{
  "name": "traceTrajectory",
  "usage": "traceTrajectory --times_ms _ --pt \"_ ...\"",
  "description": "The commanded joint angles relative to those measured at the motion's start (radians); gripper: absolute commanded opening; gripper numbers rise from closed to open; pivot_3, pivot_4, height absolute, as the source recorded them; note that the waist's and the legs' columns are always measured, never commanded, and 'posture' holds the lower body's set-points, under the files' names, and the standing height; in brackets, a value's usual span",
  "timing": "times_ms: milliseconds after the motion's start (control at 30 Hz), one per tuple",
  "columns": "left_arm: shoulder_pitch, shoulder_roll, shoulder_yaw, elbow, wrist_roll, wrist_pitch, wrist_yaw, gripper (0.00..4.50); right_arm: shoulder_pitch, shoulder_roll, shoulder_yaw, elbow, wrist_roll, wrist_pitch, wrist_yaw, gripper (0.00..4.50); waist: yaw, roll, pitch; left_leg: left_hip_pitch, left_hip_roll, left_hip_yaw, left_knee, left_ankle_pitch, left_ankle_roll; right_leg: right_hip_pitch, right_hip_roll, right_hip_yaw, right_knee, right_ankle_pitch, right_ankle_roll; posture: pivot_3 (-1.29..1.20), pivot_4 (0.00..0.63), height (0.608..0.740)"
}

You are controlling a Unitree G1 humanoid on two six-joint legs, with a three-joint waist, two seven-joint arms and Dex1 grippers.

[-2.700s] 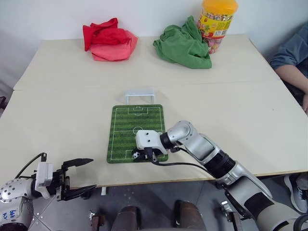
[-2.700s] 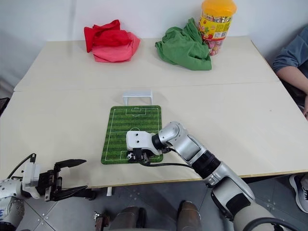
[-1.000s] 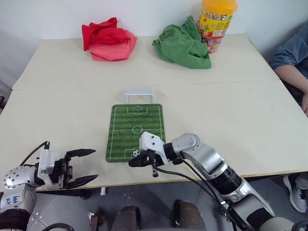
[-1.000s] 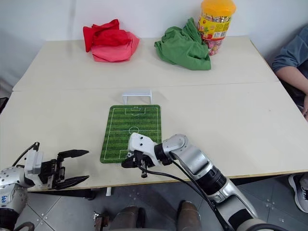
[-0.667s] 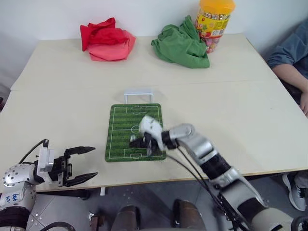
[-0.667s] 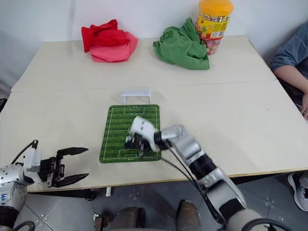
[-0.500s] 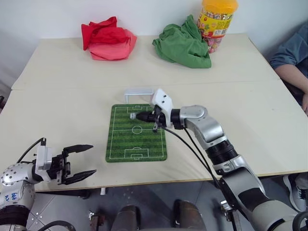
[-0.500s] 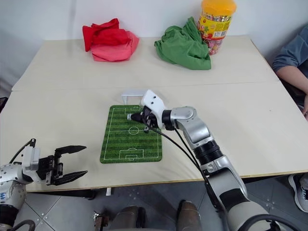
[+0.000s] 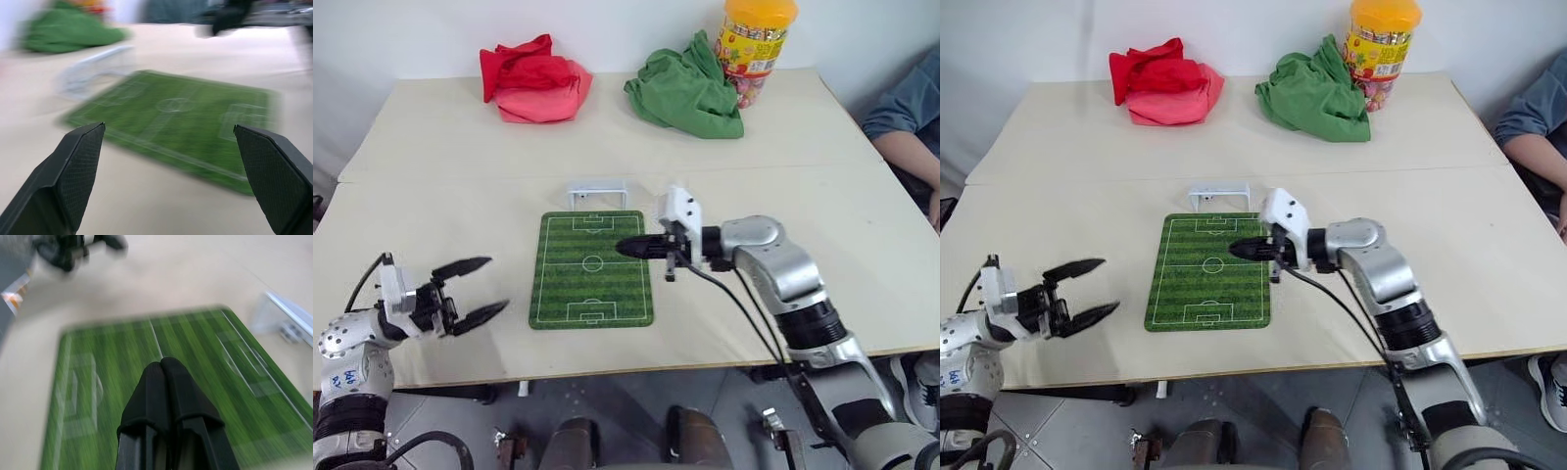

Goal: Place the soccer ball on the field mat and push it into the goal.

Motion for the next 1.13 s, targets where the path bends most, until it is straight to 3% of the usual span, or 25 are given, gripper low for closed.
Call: traceTrajectory --times_ms 33,133,233,400,567,633,833,1133 --pt "-0.018 -0.022 0.067 -0.012 0.039 -0.005 0.154 4.5 0.026 -0.08 -0.09 0.093 -0.007 -0.117 0.029 0.04 -0.001 0.0 0.0 0.0 0.0 0.0 0.0 0.0 0.0 0.0 0.0 0.0 0.0 0.0 0.0 0.0 0.15 0.74" --pt "0.021 -0.04 0.09 -0.104 0.041 0.09 0.27 4.5 0.05 -0.146 -0.151 0.212 -0.006 -0.206 0.054 0.04 -0.002 0.0 0.0 0.0 0.0 0.0 -0.001 0.0 0.0 0.0 0.0 0.0 0.0 0.0 0.0 0.0 0.15 0.74" --pt "0.071 -0.045 0.111 -0.178 0.026 0.17 0.326 4.5 0.075 -0.222 -0.185 0.278 0.053 -0.178 0.198 0.6 -0.005 -0.001 0.0 0.0 0.0 0.0 -0.001 0.0 0.0 0.0 0.0 0.0 -0.001 0.0 0.0 0.0 0.15 0.74" --pt "0.131 0.019 0.136 -0.181 -0.005 0.44 0.376 4.5 0.038 -0.283 -0.232 0.473 0.026 -0.322 0.261 2.24 -0.008 0.0 0.0 0.001 0.001 0.002 -0.001 0.0 0.0 0.001 0.0 0.0 -0.001 0.0 0.0 0.0 0.15 0.74" --pt "0.203 0.052 0.176 -0.199 0.01 0.417 0.288 4.5 0.018 -0.349 -0.265 0.622 0.023 -0.418 0.351 4.0 -0.003 -0.001 0.0 0.001 0.001 0.002 0.0 0.0 0.0 0.001 0.0 0.001 -0.001 0.0 0.0 0.0 0.15 0.74" --pt "0.215 0.074 0.196 -0.169 0.011 0.432 0.272 4.5 0.029 -0.373 -0.273 0.651 0.022 -0.449 0.381 4.47 0.001 -0.001 0.001 0.001 0.001 0.001 0.0 0.0 0.0 0.001 0.0 0.0 -0.001 0.0 0.0 0.0 0.15 0.74" --pt "0.214 0.118 0.229 -0.049 0.038 0.332 0.149 4.5 0.118 -0.444 -0.265 0.647 -0.008 -0.459 0.405 4.47 0.001 -0.001 0.001 0.001 0.001 0.002 0.0 0.0 0.0 0.002 0.0 0.0 -0.002 0.0 0.0 0.0 0.15 0.74" --pt "0.212 0.123 0.242 0.057 0.107 0.185 0.139 4.5 0.35 -0.434 -0.394 0.39 0.087 -0.343 0.275 4.47 0.0 -0.001 0.001 0.002 0.001 0.002 0.001 0.0 0.0 0.003 0.0 0.0 -0.002 0.0 0.0 0.0 0.15 0.74"
